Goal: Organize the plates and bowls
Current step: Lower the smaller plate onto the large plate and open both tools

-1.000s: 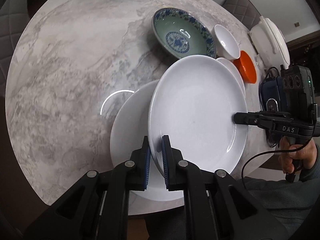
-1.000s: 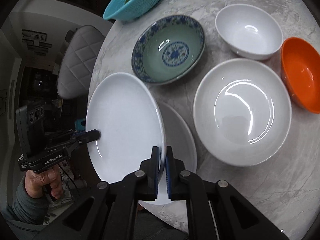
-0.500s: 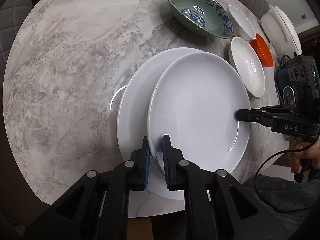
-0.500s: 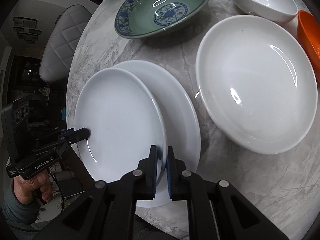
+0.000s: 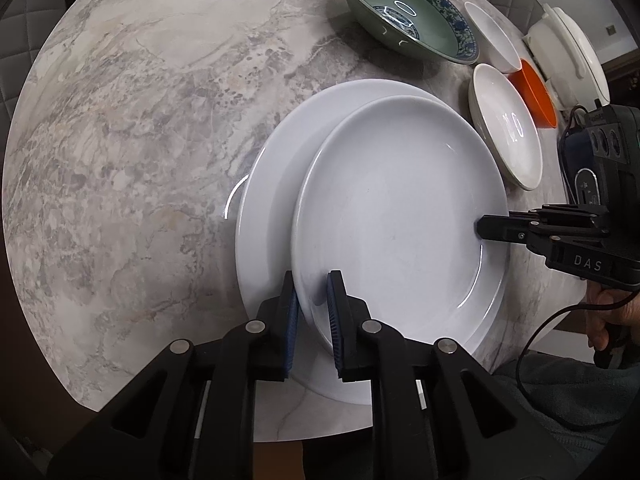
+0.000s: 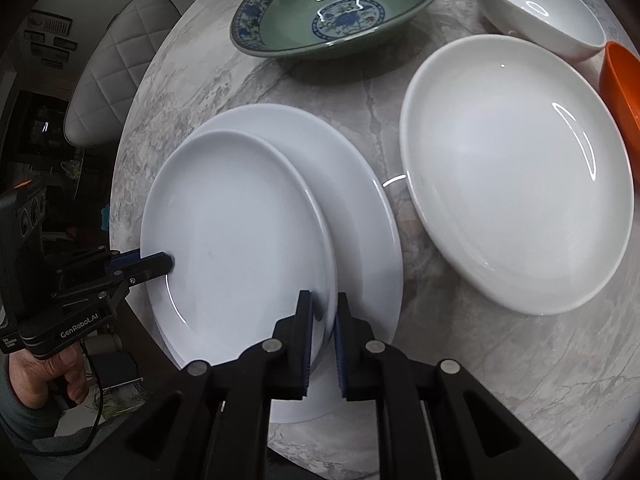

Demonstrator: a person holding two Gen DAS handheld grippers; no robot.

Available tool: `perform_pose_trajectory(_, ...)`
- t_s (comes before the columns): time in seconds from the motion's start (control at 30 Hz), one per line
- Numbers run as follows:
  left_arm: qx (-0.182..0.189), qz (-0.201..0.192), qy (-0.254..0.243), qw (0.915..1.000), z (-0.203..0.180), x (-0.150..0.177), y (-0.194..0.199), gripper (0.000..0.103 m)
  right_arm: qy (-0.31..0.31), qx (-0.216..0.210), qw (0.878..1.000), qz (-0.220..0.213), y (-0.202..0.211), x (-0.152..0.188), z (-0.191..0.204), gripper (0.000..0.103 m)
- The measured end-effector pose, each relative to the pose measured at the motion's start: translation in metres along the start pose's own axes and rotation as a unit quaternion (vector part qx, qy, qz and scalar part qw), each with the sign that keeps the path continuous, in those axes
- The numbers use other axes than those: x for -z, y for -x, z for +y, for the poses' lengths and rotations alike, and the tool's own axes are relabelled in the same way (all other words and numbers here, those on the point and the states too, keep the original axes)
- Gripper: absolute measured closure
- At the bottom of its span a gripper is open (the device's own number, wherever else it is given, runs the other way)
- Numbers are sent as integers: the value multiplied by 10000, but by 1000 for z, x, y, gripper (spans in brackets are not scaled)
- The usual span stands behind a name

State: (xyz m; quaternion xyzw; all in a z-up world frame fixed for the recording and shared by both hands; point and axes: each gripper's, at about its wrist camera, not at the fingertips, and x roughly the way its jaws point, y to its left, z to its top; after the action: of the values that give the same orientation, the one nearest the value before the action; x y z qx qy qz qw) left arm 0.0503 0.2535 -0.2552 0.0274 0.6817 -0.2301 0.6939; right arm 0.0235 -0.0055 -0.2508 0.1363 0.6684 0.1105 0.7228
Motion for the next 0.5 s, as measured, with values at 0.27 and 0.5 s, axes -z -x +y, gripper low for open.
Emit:
perform_pose_trajectory(0.27,-30,-111,14,9999,-4,4,2,87,309,256,9991,-140,1,4,12,84)
perform_pose_trajectory(0.5,-40,-180,-94,9998,-17,4,-1,74,477,353,9980,-231,2,8,18,74)
